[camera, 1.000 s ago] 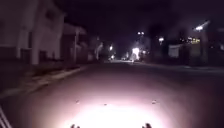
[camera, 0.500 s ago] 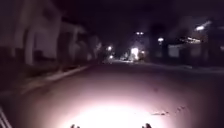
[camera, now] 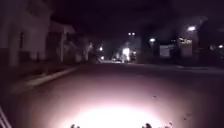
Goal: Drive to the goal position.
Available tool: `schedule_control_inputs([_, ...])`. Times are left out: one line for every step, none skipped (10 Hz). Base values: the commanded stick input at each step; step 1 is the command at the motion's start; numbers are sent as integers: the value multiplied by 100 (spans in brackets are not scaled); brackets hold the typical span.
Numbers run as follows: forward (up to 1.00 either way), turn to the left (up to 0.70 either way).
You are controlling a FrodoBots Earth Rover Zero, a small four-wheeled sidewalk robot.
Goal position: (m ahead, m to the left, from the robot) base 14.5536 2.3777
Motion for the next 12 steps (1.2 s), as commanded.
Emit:
schedule_control_inputs([70, 0])
schedule_control_inputs([70, 0])
schedule_control_inputs([70, 0])
schedule_control_inputs([70, 0])
schedule_control_inputs([70, 0])
schedule_control_inputs([70, 0])
schedule_control_inputs([70, 0])
schedule_control_inputs([70, 0])
schedule_control_inputs([70, 0])
schedule_control_inputs([70, 0])
schedule_control_inputs([70, 0])
schedule_control_inputs([70, 0])
